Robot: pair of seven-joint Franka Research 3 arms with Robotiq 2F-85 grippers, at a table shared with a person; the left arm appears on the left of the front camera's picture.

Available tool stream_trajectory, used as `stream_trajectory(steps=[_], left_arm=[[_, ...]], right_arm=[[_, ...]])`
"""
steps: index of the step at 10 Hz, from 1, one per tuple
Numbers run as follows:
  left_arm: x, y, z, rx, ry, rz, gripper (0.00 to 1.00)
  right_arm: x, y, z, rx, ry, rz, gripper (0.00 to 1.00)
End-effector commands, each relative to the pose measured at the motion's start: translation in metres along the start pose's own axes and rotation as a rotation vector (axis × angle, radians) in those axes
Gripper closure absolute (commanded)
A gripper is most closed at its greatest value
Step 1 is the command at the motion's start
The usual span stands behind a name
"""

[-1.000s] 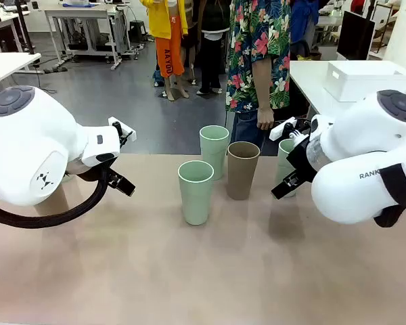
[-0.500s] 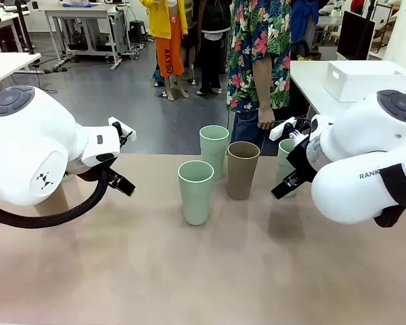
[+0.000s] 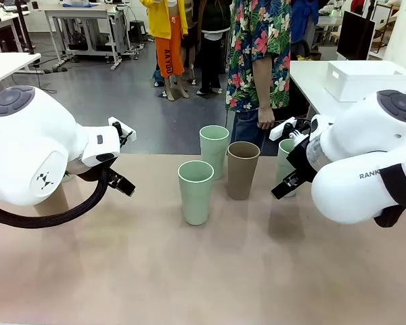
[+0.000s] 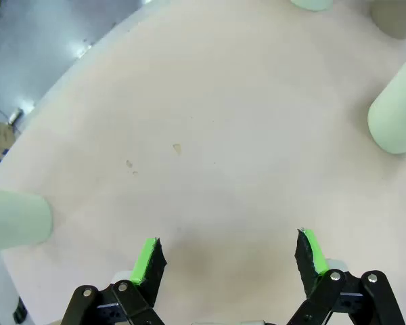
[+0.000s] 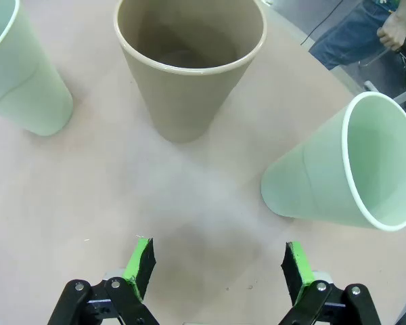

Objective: Stack the cups and store them in the basket.
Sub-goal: Pick up two Reusable plastic cups , one in each hand.

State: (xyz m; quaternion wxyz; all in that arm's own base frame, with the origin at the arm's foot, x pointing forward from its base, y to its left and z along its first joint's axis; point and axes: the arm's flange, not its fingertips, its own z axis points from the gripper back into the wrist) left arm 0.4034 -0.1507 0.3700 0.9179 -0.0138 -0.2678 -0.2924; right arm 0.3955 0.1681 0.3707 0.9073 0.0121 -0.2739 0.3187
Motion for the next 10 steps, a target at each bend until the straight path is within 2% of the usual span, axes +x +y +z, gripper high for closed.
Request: stream_trajectory(steps=[1,3,6,8,10], left_arm=[[0.008,0.007,0.021,-0.034,-0.031,0.004,0.0],[0.032,0.024,0.067,-0.053,-0.058,0.016,0.0],[0.053,0.061,0.128,-0.181,-0.054,-0.074,0.0],[0.036,0.101,0.175,-0.289,-0.112,-0.15,0.0],[0.004,0.155,0.205,-0.398,-0.197,-0.213,0.0]], right_arm=[[0.016,-0.007,0.019,-0.004,-0.013,-0.021,0.0],[0.044,-0.023,0.058,0.005,-0.041,-0.042,0.0],[0.058,-0.056,0.113,0.096,-0.094,0.01,0.0],[0.039,-0.1,0.153,0.204,-0.169,0.135,0.0],[0.003,-0.15,0.179,0.275,-0.26,0.131,0.0]])
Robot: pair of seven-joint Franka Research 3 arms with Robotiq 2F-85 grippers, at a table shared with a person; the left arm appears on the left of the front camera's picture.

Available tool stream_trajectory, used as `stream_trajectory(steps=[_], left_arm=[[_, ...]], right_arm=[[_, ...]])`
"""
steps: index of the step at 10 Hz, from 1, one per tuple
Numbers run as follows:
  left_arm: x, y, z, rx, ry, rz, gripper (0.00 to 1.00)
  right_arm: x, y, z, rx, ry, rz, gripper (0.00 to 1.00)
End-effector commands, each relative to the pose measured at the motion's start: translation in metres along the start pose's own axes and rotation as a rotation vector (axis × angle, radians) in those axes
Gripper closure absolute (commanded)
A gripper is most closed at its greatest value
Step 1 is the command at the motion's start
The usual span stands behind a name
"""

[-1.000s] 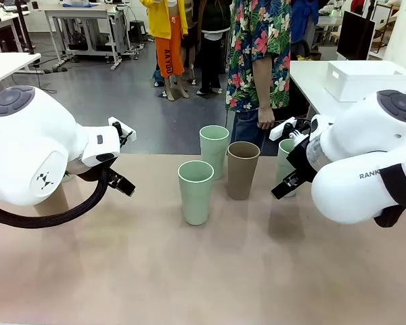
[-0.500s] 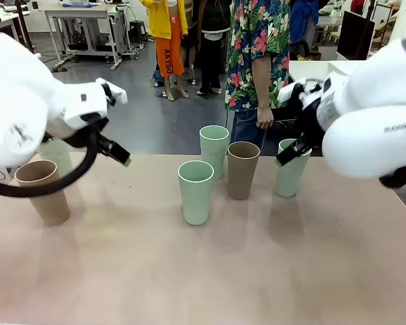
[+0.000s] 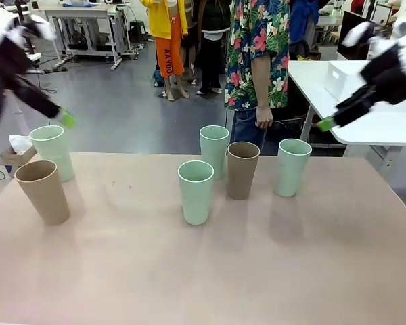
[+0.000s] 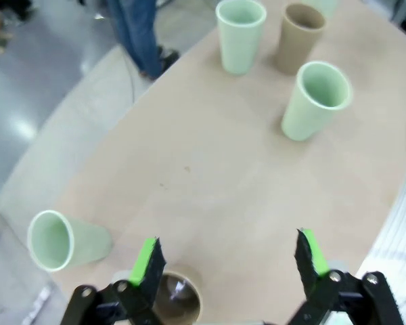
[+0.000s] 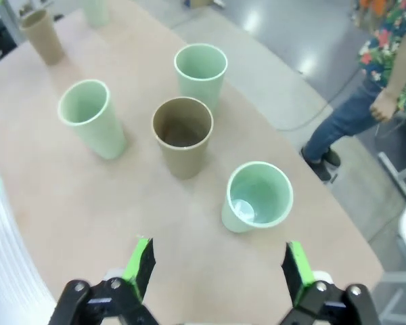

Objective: Stack the cups and store them in the basket.
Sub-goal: Pick up two Reusable plastic cups , one in each hand.

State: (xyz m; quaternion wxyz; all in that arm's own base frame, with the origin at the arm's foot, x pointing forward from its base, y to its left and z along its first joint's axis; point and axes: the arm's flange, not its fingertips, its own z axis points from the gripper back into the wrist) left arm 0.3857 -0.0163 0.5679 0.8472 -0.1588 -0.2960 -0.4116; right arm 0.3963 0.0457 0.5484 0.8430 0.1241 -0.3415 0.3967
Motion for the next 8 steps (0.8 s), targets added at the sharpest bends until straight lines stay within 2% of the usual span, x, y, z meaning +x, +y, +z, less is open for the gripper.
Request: stream_trajectory(steps=[1,4,6,8], left_arm=[[-0.036,0.037,0.037,-0.117,-0.063,-0.053,0.0],[-0.086,0.055,0.082,-0.163,-0.157,-0.129,0.0],[-0.114,0.061,0.092,-0.17,-0.221,-0.148,0.0],[-0.127,0.054,0.089,-0.162,-0.274,-0.156,0.0]], right_arm=[[-0.039,-0.038,0.032,0.091,-0.077,0.002,0.0],[-0.106,-0.086,0.059,0.152,-0.18,0.0,0.0],[-0.136,-0.094,0.065,0.175,-0.262,-0.001,0.0],[-0.153,-0.094,0.066,0.185,-0.299,0.013,0.0]])
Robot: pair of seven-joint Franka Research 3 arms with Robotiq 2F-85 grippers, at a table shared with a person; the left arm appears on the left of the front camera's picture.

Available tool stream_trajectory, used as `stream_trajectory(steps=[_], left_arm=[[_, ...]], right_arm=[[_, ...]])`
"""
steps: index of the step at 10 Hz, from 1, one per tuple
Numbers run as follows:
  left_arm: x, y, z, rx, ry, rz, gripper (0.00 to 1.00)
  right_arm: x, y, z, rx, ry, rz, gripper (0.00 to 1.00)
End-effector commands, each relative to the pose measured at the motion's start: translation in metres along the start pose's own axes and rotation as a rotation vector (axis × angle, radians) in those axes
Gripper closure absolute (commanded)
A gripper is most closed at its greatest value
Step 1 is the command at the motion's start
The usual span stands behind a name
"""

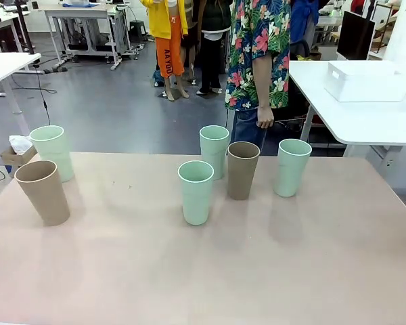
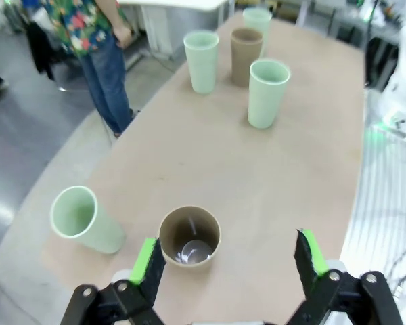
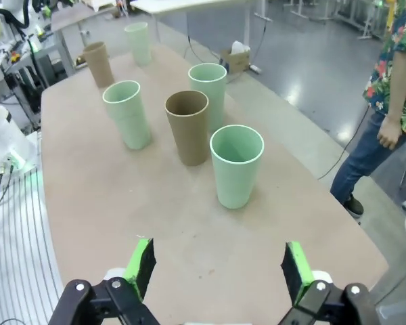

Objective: Stack the cups and store them in the basket.
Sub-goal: Pick up two Reusable plastic cups , one in each hand.

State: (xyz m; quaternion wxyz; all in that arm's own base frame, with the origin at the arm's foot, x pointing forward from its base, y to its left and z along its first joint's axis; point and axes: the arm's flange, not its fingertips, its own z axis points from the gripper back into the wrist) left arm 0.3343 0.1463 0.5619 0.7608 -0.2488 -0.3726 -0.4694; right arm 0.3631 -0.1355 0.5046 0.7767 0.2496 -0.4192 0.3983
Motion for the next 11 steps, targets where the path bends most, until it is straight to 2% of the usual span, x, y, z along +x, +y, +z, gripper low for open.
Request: stream_trajectory(steps=[1,6,7,8,11], left_arm=[[-0.009,-0.008,-0.009,-0.005,-0.049,-0.041,0.0],[-0.013,-0.01,-0.018,-0.01,-0.073,-0.04,0.0],[-0.011,-0.01,-0.021,0.054,-0.048,0.002,0.0],[-0.014,-0.011,-0.015,-0.004,-0.051,-0.027,0.0],[-0.014,-0.011,-0.015,-0.004,-0.051,-0.027,0.0]], right_arm=[[-0.009,-0.002,-0.001,0.025,-0.038,0.023,0.0],[-0.016,-0.001,0.001,0.022,-0.068,-0.014,0.0],[-0.015,-0.003,0.001,0.045,-0.062,-0.042,0.0],[-0.017,0.001,-0.001,0.029,-0.043,-0.026,0.0],[-0.017,0.001,-0.001,0.029,-0.043,-0.026,0.0]])
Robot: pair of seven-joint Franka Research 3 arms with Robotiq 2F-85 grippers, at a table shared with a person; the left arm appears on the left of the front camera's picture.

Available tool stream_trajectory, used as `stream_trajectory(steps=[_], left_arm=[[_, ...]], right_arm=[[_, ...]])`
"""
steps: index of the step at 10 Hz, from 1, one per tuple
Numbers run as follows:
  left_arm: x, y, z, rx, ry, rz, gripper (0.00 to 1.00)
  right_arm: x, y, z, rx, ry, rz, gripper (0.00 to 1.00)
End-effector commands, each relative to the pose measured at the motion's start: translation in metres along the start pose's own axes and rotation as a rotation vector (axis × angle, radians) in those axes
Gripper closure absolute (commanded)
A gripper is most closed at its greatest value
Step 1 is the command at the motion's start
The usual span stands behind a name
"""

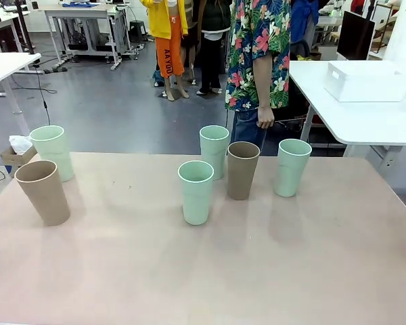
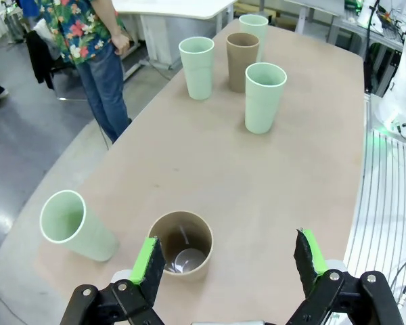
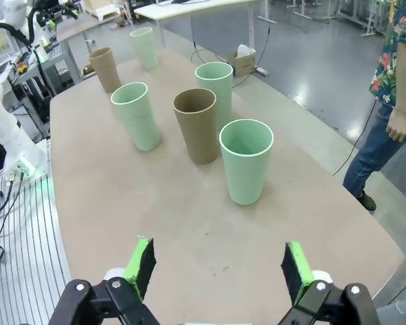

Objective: Stack the cups and store them in the basket.
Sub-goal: Pick up two Reusable plastic cups , one in each hand.

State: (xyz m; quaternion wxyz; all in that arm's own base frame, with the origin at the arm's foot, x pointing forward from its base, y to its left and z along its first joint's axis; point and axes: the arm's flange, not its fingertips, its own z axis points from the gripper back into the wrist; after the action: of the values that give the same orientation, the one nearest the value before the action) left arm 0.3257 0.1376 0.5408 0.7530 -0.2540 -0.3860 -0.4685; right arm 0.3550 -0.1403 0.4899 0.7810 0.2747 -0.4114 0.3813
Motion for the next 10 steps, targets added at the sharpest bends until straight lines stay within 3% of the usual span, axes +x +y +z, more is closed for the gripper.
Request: stream_trajectory(steps=[1,10], left_arm=[[0.0008,-0.0001,0.0011,-0.005,-0.019,-0.018,0.0],[0.0008,-0.0001,0.0011,-0.005,-0.019,-0.018,0.0]], right_arm=[[0.0004,-0.0027,-0.0002,0.001,-0.03,0.029,0.0],[0.0004,-0.0027,-0.0002,0.001,-0.03,0.029,0.0]])
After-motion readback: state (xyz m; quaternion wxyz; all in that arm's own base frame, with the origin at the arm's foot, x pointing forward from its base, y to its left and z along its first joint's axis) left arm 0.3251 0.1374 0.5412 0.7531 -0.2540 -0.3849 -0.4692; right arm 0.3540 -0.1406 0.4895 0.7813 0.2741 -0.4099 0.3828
